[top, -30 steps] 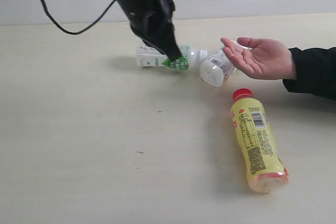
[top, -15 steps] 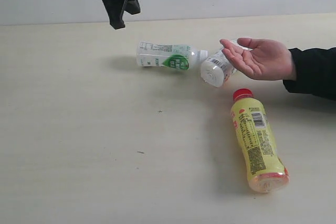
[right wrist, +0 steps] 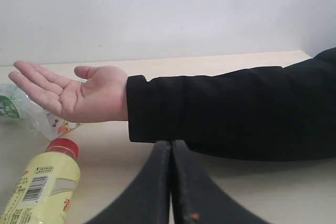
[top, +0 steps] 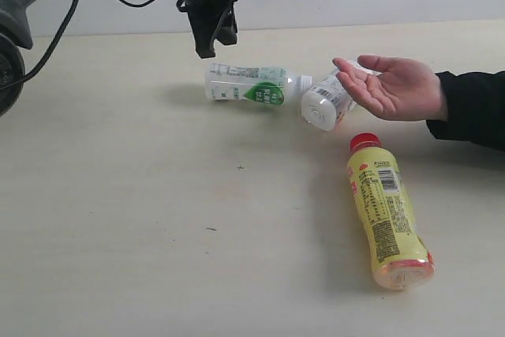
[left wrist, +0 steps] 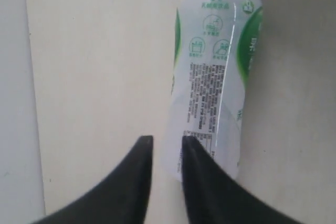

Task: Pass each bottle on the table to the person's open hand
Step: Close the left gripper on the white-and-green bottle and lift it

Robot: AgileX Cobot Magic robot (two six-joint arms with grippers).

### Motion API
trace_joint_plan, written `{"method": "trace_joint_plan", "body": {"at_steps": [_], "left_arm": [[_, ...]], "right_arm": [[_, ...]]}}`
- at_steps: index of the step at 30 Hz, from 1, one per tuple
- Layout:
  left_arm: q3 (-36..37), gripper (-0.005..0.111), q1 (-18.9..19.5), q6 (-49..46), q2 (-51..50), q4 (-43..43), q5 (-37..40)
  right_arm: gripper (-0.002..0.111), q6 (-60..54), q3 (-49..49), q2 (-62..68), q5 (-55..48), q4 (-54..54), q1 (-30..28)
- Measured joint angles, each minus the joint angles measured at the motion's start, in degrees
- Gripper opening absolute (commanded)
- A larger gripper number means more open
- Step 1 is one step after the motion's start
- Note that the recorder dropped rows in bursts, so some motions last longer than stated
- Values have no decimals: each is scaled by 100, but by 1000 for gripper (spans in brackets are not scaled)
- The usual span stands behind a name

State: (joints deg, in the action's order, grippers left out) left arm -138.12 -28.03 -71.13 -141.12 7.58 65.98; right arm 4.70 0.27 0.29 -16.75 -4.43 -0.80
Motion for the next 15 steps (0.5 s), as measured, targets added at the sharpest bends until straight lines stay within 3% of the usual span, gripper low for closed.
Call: {"method": "trace_joint_plan", "body": {"at_steps": [3, 5, 15], "left_arm": [[-26, 94, 0, -43, -26, 0, 51], [-36, 105, 0, -42, -59, 0, 62], [-38, 103, 0, -19, -411, 199, 50]], "right_arm": [[0, 0, 0, 0, 0, 0, 0], [0, 0, 0, 0, 0, 0, 12], [0, 0, 0, 0, 0, 0, 12]]}}
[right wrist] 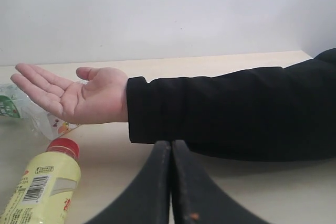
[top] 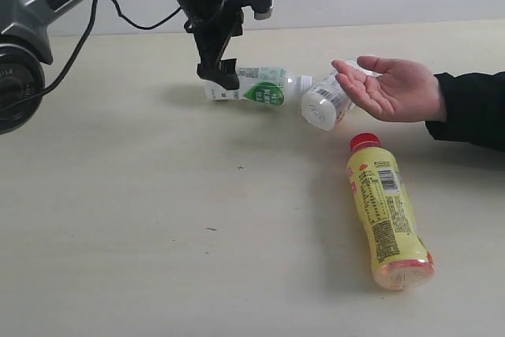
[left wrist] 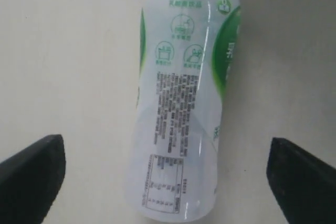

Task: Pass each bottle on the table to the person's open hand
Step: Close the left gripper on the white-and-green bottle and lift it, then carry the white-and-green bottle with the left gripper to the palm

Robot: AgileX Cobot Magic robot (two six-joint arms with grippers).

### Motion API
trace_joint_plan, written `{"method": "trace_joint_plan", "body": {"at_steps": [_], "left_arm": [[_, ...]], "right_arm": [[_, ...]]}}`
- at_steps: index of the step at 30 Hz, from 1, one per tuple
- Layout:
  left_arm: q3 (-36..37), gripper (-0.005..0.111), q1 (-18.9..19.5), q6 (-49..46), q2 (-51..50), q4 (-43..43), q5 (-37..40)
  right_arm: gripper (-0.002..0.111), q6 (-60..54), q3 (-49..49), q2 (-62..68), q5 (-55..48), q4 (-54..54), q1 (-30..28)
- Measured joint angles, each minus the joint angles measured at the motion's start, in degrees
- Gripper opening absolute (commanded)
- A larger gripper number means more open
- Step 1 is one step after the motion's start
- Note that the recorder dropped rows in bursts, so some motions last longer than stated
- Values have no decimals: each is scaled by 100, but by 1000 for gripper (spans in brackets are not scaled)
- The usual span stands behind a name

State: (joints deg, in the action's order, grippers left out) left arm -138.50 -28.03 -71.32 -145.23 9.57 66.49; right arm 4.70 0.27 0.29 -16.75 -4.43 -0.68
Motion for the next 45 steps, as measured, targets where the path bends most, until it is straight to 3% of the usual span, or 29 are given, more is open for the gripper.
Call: {"method": "trace_joint_plan", "body": {"at_steps": [23, 25, 33, 38, 45], "left_arm": [[0, 103, 0, -22, -737, 93, -959], [0, 94, 0, -22, -747, 93, -968], [0, -1, 0, -4, -767, 93, -927], [0, 0, 0, 287, -767, -69, -925], [0, 0, 51, 1454, -443, -424, -748]], "right_arm": [[0, 0, 0, 0, 0, 0, 0], [0, 0, 0, 0, 0, 0, 0], [0, 0, 0, 0, 0, 0, 0], [0, 0, 0, 0, 0, 0, 0], [0, 0, 0, 0, 0, 0, 0]]}}
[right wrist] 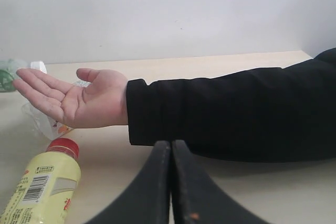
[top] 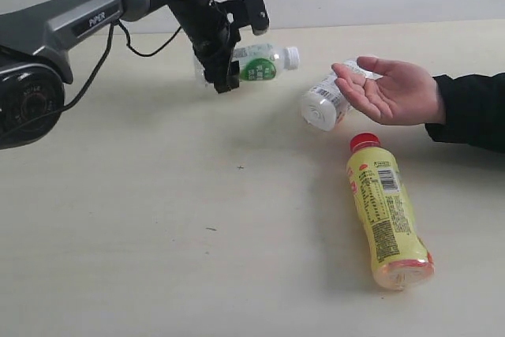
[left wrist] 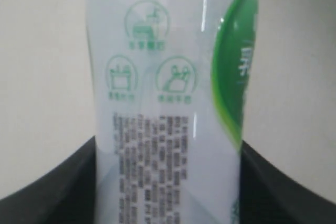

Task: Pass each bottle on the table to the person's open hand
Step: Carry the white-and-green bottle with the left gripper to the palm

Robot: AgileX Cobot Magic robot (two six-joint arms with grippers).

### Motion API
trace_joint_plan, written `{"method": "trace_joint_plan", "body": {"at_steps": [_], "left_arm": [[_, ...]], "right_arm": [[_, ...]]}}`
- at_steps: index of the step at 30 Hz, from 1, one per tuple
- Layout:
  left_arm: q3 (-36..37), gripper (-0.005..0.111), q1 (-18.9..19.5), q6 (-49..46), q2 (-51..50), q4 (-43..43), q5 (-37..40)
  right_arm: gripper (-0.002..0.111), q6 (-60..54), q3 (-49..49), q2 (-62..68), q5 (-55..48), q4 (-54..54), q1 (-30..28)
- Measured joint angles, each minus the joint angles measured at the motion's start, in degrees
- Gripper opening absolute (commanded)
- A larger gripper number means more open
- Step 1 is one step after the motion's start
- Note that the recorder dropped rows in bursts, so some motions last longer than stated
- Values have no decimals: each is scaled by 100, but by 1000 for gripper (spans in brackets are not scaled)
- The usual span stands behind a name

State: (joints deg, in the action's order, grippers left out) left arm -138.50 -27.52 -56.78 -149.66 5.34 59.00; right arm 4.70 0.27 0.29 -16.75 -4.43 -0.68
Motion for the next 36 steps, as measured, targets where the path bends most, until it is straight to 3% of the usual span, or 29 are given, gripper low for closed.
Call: {"method": "trace_joint_plan", "body": {"at_steps": [12, 18, 22, 36], "left_arm": [[0, 0, 461, 2424, 1061, -92, 1038], [206, 0, 408, 4539, 1467, 13, 1101], [499, 0, 155, 5133, 1724, 385, 1112], [786, 0, -1519, 7010, 1915, 560, 1122]], "right_arm": [[0, 0, 0, 0, 0, 0, 0], [0, 0, 0, 0, 0, 0, 0], [0, 0, 0, 0, 0, 0, 0], [0, 0, 0, 0, 0, 0, 0]]}}
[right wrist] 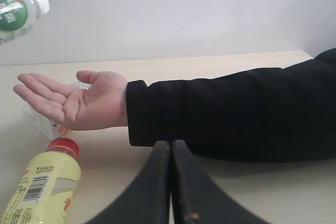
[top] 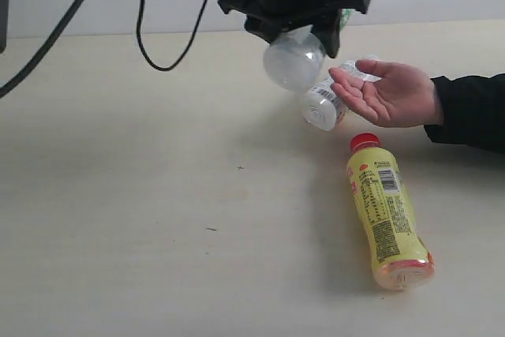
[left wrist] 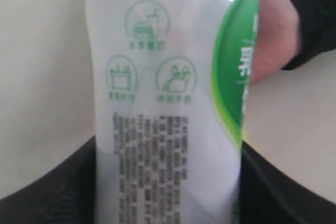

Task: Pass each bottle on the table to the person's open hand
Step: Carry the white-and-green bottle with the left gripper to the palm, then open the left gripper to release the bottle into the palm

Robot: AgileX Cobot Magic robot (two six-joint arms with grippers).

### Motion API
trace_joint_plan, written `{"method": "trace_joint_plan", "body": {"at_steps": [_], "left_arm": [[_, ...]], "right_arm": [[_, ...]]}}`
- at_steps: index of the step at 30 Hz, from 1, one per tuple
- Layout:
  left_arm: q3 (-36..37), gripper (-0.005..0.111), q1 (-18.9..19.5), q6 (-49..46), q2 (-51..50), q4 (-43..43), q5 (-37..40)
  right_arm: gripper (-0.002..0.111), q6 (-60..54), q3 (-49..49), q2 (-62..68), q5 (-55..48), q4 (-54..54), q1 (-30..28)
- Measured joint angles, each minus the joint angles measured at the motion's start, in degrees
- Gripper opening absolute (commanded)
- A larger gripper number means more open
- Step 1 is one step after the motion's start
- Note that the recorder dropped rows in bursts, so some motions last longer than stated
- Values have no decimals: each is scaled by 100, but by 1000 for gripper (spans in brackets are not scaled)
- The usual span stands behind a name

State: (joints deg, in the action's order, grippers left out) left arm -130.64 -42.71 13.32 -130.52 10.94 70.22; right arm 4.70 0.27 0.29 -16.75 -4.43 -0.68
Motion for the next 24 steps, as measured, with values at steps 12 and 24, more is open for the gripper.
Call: {"method": "trace_joint_plan", "body": {"at_steps": [12, 24], "left_arm": [[0, 0, -913, 2209, -307, 608, -1743], [0, 0, -859, 3212, -1033, -638, -2835]], "right_arm": [[0, 0, 0, 0, 0, 0, 0], [0, 0, 0, 0, 0, 0, 0]]}}
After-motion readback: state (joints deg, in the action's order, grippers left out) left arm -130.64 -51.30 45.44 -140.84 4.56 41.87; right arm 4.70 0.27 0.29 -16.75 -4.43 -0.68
